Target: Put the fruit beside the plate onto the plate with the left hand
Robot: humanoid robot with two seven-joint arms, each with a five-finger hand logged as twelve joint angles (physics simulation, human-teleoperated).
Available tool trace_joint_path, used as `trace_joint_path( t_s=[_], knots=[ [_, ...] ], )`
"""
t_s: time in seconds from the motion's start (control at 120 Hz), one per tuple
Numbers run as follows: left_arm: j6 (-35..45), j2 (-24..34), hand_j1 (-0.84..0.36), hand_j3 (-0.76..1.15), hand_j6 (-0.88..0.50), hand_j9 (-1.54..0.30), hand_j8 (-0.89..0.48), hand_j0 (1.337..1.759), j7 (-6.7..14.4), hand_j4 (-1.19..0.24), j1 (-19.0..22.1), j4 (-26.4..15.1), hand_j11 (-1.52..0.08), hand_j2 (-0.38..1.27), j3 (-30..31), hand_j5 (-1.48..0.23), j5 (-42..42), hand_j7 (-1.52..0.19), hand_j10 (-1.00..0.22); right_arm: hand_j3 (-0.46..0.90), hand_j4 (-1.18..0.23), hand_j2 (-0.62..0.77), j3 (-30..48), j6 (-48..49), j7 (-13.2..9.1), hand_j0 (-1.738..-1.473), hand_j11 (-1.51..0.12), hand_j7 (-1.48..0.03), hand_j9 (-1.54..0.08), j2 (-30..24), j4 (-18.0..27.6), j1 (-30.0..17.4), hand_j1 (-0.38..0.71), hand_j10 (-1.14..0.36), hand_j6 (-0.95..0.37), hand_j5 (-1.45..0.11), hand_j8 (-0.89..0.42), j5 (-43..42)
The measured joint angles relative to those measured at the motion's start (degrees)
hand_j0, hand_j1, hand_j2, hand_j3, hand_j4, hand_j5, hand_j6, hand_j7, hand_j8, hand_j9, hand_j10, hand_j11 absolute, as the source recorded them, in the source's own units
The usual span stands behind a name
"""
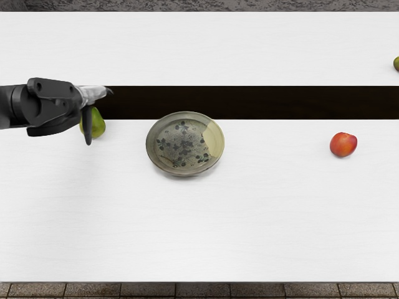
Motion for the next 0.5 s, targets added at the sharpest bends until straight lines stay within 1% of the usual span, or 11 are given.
trace_joint_path(
  t_s=[0.217, 0.5],
  knots=[
    [-0.12, 0.17, 0.22, 0.00, -0.11, -0.14, -0.11, 1.658, 0.07, -0.11, -0.17, -0.02, -0.14, 0.02, 0.38, -0.14, 0.00, -0.14, -0.11, 0.00, -0.01, 0.00, -0.01, 0.00, 0.01, -1.658, -0.01, -0.01, -0.01, 0.00, 0.00, 0.00, -0.34, -0.01, -0.01, -0.01, -0.01, 0.00],
    [-0.13, 0.18, 0.21, 0.00, -0.12, -0.15, -0.12, 1.658, 0.09, -0.12, -0.09, 0.01, -0.15, 0.02, 0.85, -0.15, -0.01, -0.15, -0.12, 0.00, -0.01, 0.00, -0.01, 0.00, 0.00, -1.658, -0.01, -0.01, -0.01, 0.00, 0.00, 0.00, -0.34, -0.01, -0.01, -0.01, -0.01, 0.00]
  ],
)
